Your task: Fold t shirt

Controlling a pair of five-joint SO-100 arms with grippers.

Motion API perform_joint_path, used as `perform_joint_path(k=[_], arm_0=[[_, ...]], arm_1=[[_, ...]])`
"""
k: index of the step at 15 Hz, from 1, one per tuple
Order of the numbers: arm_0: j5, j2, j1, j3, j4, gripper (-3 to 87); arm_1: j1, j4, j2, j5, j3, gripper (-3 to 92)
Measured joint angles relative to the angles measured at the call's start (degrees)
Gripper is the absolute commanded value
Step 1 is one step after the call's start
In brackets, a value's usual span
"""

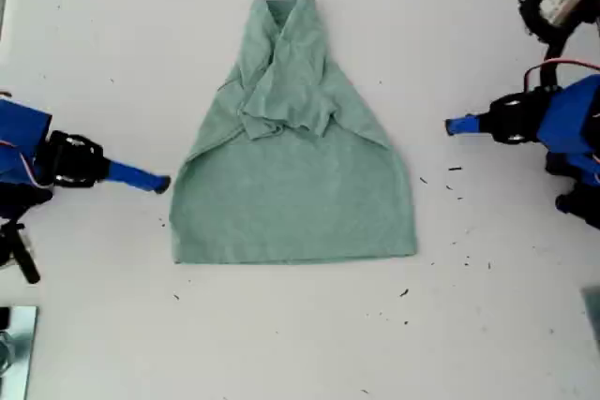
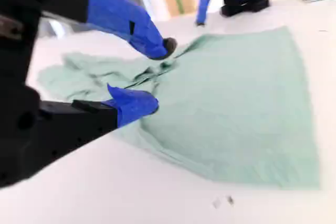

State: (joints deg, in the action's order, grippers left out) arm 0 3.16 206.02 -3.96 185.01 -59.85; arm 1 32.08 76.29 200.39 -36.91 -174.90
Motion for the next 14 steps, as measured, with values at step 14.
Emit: perform_joint_path(k=[14], arm_0=[[-3.78,0.0,-0.09,-0.26,-0.62,-0.1]], arm_1=[[-18.72,7.65,-21.27,24.7,23.91,1.1]])
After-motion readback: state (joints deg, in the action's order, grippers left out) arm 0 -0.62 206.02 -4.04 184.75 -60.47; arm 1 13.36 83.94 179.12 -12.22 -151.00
